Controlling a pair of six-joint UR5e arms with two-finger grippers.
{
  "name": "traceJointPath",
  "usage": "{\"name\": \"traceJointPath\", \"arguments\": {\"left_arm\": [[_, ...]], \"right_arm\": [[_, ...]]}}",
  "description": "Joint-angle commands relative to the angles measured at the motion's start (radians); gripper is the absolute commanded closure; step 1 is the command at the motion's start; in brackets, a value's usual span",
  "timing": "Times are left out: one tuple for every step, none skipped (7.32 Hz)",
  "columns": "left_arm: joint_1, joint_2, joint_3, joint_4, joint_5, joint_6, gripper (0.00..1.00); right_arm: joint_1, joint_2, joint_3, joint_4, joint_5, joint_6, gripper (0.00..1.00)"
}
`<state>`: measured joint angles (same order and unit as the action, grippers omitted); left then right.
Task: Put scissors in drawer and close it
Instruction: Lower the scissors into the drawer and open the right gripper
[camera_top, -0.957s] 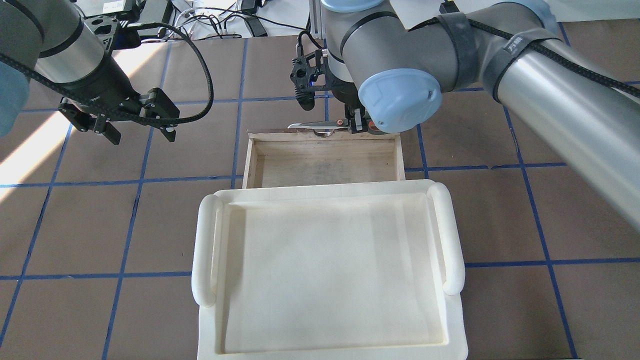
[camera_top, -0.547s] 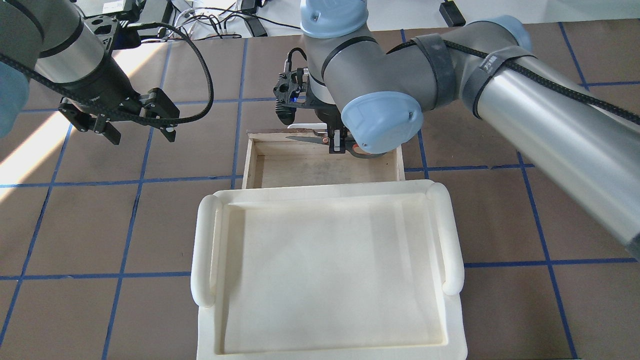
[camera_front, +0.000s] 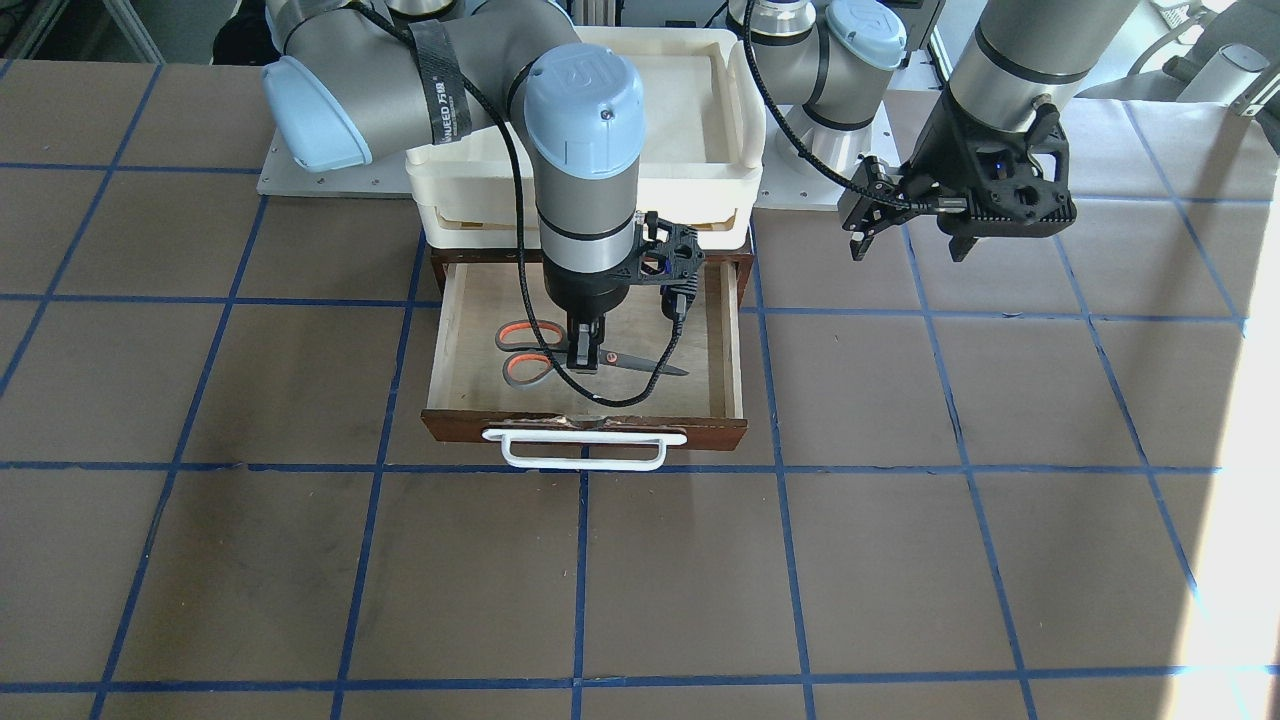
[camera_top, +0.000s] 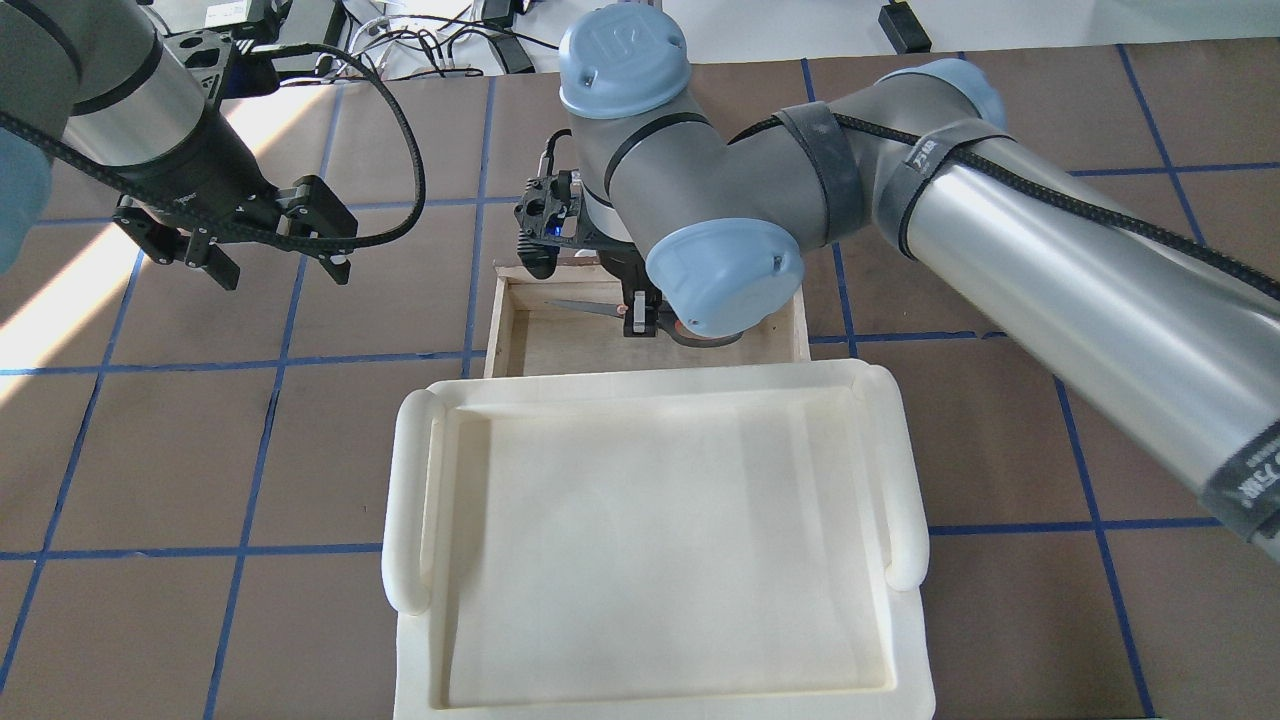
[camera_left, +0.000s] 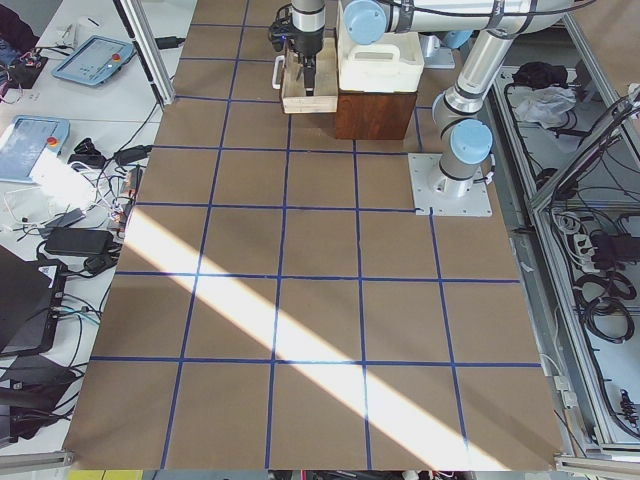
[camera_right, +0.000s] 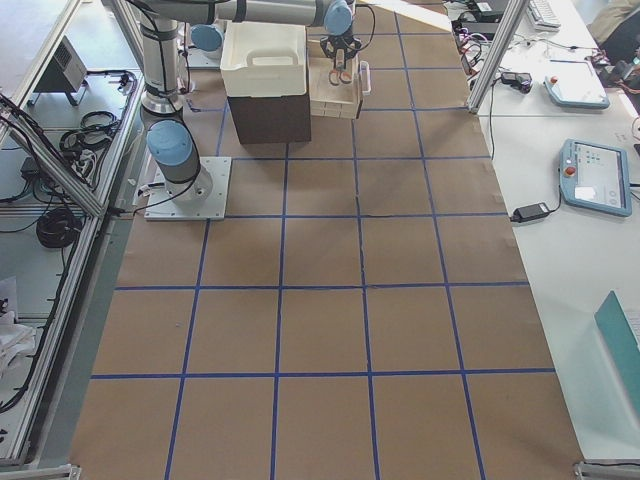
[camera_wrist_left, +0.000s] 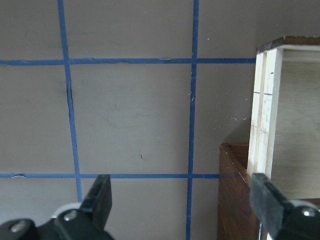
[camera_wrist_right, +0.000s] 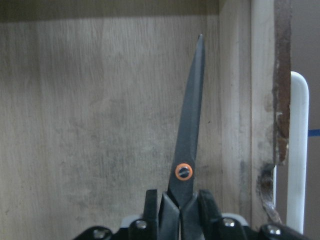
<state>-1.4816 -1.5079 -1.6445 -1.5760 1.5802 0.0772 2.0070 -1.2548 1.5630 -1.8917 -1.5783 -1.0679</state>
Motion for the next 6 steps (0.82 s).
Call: {"name": "traceJointPath", "arguments": {"left_arm": [[0.004,0.005,0.000,-0.009,0.000,0.006,0.00],[0.003,0.005,0.000,-0.009,0.000,0.006,0.00],[0.001,0.005,0.000,-0.010,0.000,0.006,0.00],[0.001,0.005,0.000,-0.010,0.001,0.004,0.00],[0.001,0.003,0.000,-0.010,0.001,0.004,0.00],[0.001,0.003,0.000,-0.010,0.001,0.004,0.00]], "right_arm": [[0.004,0.018,0.017,-0.013,0.003,0.002,1.00],[0.004,0.023,0.017,-0.016,0.004,0.003,1.00],[0.004,0.026,0.017,-0.017,0.004,0.003,1.00],[0.007,0.032,0.020,-0.017,0.004,0.003,1.00],[0.009,0.034,0.022,-0.027,0.004,0.005,1.00],[0.009,0.034,0.028,-0.030,0.003,0.006,1.00]]}}
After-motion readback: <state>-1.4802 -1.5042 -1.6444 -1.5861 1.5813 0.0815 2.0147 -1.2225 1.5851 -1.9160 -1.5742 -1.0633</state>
